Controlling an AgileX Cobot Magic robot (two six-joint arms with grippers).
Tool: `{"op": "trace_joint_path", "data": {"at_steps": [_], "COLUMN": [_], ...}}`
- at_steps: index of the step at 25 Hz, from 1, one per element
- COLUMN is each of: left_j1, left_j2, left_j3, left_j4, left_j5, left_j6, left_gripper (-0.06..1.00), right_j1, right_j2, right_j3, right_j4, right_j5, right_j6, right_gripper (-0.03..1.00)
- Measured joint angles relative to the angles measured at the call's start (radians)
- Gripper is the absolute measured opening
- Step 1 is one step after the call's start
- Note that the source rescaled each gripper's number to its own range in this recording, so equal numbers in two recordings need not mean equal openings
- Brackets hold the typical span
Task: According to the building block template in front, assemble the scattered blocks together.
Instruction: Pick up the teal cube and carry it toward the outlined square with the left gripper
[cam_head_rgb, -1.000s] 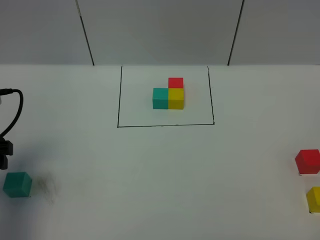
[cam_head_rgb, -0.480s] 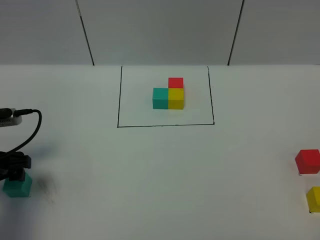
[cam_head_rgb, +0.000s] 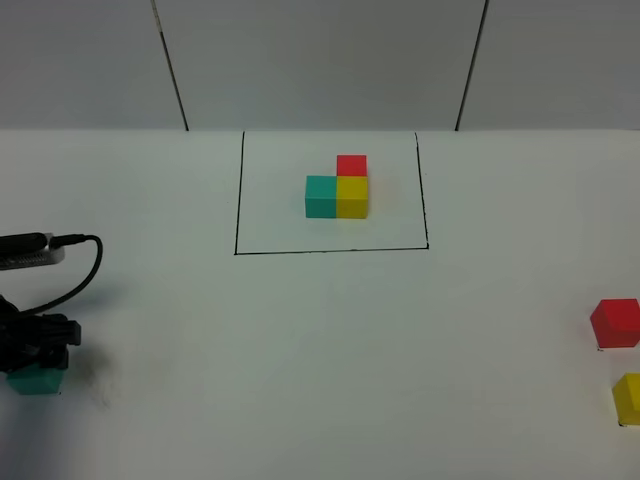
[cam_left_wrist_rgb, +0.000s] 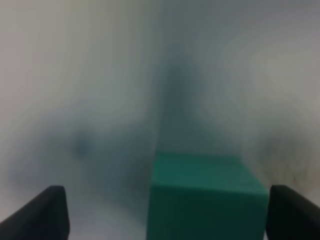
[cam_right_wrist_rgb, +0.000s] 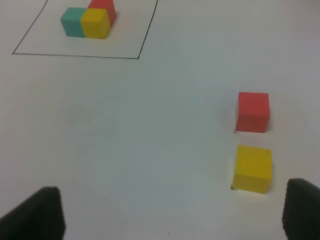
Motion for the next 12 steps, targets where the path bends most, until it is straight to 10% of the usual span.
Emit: {"op": "trace_joint_path", "data": {"at_steps": [6, 12], "left_j1": [0.0, 0.0], "left_j2": [0.018, 0.018], "left_j3": [0.0, 0.0], "left_j4": [0.0, -0.001], "left_j5": [-0.022, -0.01], "left_j6": [0.0, 0.0], "left_gripper": [0.75, 0.0], "right_j1": [0.0, 0.0], "right_j2": [0.0, 0.0], "right_j3": [0.0, 0.0], "right_j4": [0.0, 0.0], "right_j5": [0.0, 0.0], "right_j6": [0.0, 0.0], "right_gripper": [0.76, 0.76]}}
